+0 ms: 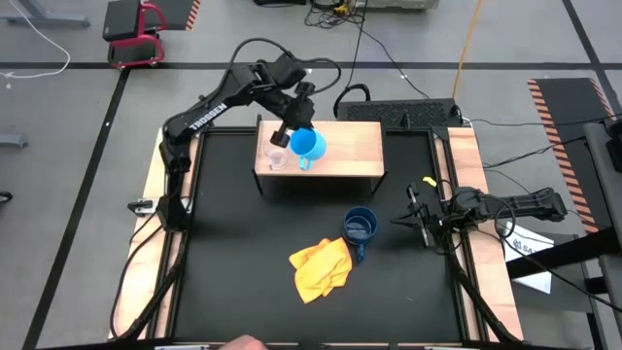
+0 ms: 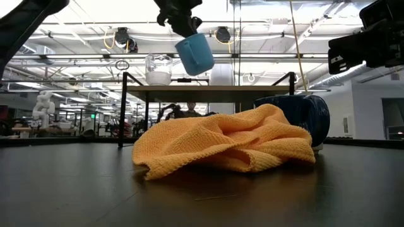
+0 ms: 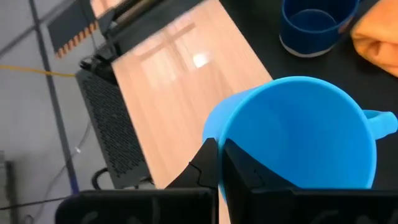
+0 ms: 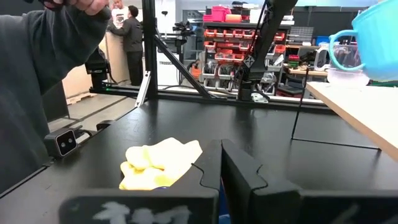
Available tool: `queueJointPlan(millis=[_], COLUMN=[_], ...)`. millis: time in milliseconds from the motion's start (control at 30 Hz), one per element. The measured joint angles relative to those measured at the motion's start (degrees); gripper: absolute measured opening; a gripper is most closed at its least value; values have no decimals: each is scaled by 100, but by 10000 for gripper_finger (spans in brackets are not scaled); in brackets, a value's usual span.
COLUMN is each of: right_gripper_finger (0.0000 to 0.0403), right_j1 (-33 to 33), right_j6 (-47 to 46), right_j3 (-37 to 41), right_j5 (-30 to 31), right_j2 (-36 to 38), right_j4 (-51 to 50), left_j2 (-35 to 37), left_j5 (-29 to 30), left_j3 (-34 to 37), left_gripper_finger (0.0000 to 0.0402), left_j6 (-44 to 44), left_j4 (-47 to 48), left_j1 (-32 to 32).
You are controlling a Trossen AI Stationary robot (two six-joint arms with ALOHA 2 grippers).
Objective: Stack small to large cups/mugs on shelf
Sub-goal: Put the light blue mug on the shelf
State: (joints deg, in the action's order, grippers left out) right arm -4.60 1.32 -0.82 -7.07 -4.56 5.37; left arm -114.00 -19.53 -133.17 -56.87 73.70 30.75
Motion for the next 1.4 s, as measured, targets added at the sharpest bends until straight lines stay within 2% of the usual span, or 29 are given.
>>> queueJointPlan(millis=[433, 700, 900, 1067, 1400], right_gripper_finger=[0, 0, 0, 0, 0], right_j1=[2, 2, 2, 2, 2], right_j6=[-7, 52, 91, 92, 90], right_j3=[1, 1, 0, 0, 0], right_j5=[-2, -2, -4, -4, -7], right_j2=[-1, 0, 0, 0, 0], right_j4=[0, -2, -2, -4, -9], left_j2=[-155, -167, -167, -179, -738], left_j5=[-417, -415, -146, -144, 121], left_j3=[-2, -2, -1, -1, -34], left_gripper_finger=[3, 3, 3, 3, 3], left_j6=[67, 188, 303, 307, 358], left_j4=[244, 617, 655, 557, 507], left_j1=[25, 27, 11, 5, -47])
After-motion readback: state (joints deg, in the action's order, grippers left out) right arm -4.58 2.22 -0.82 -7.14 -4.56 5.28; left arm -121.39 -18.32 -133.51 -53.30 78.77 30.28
